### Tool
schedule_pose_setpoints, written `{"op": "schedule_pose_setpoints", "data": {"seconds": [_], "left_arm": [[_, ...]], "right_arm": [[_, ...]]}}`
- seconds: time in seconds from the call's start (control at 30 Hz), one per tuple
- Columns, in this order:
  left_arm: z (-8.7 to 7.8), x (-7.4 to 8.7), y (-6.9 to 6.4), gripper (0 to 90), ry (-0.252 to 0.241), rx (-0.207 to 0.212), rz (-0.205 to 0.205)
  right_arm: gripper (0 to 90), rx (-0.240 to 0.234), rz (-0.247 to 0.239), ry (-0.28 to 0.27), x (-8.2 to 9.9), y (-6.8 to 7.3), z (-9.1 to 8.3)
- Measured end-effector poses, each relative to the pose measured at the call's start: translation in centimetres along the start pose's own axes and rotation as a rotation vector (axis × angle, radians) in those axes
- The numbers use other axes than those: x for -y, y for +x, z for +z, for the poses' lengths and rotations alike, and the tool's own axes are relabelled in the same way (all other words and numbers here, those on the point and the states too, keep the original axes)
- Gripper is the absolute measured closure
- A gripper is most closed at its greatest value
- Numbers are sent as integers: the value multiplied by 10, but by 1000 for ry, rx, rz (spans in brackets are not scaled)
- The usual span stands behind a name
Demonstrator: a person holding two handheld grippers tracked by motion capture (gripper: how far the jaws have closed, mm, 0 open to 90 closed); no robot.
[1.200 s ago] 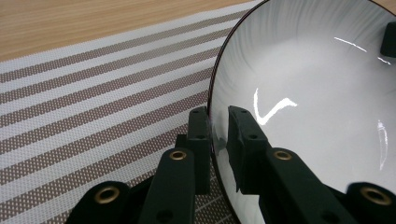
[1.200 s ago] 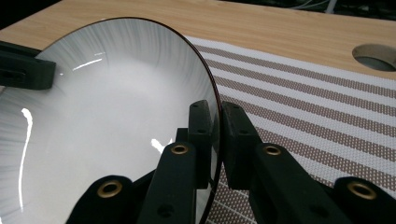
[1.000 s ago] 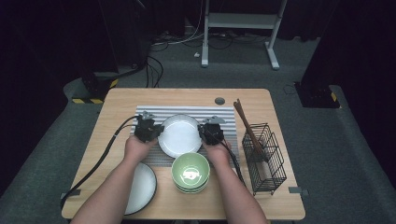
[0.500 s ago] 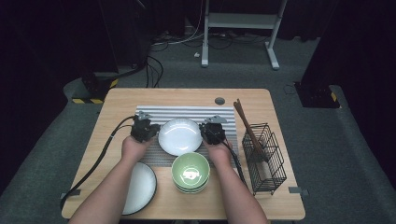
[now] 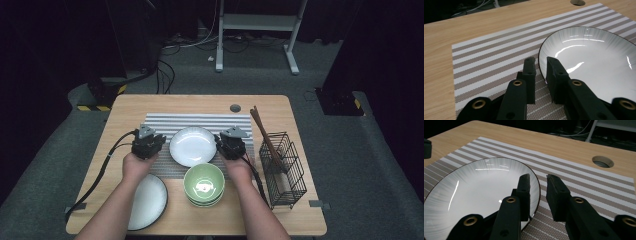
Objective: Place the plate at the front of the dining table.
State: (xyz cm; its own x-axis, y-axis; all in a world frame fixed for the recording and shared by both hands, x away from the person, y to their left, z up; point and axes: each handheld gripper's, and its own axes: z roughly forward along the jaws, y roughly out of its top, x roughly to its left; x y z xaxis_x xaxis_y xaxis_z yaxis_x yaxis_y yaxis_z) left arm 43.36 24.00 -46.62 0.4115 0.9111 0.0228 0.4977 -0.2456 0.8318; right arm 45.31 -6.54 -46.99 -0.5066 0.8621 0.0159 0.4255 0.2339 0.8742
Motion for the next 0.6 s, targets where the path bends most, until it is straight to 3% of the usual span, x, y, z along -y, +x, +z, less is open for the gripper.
{"op": "schedule_pose_setpoints", "data": {"seconds": [0.27, 0.6], "left_arm": [[-19, 6, -9, 760, -27, -34, 11], [-40, 21, -22, 752, -31, -42, 34]], "right_arm": [[721, -2, 13, -18, 5, 0, -19], [718, 11, 20, -28, 26, 5, -42]]}}
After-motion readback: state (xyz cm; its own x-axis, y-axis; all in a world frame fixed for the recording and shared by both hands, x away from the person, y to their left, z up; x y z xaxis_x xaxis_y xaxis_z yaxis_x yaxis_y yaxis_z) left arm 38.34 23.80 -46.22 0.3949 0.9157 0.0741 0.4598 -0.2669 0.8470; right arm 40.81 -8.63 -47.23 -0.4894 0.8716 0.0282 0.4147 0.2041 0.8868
